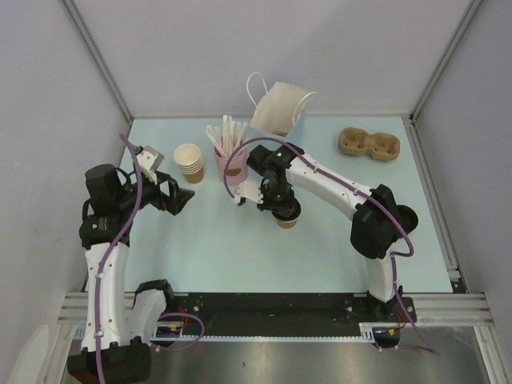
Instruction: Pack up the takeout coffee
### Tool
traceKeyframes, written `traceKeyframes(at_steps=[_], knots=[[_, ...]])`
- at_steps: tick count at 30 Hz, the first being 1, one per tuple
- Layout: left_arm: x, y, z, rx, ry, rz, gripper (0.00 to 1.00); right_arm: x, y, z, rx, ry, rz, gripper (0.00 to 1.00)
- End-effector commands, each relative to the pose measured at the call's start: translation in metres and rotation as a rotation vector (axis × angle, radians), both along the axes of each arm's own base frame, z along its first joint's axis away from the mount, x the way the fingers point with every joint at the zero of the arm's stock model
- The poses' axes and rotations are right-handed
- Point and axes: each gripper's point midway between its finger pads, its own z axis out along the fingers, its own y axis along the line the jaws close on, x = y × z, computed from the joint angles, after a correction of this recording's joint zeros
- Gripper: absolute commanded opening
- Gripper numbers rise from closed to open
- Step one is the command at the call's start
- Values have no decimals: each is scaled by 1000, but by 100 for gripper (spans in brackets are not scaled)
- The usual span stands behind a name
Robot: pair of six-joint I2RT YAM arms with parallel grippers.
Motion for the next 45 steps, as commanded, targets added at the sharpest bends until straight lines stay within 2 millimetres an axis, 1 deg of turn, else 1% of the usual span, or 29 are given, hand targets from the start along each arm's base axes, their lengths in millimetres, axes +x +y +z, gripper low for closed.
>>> traceKeyframes(at_steps=[1, 4, 10, 17, 27, 31, 38, 45], knots=[[2, 0, 8, 2, -45, -14, 99, -11, -11, 4, -58, 46, 13, 5], [2, 0, 7, 4, -47, -15, 99, -12, -13, 4, -63, 43, 11, 5], [2, 1, 7, 0, -43, -10, 99, -10, -11, 13, -41, 12, 15, 4], [3, 2, 6, 1, -45, -1, 99, -14, -13, 19, -44, 18, 21, 4], [4, 3, 6, -4, -43, 3, 100, -11, -11, 37, -17, -33, 24, 3], [4, 3, 5, -3, -44, 5, 99, -11, -14, 37, -35, -31, 18, 3], [4, 4, 6, -1, -48, 7, 99, -19, -25, 33, -89, 8, 18, 3], [4, 4, 5, 0, -48, 8, 99, -19, -33, 28, -119, 17, 3, 3]])
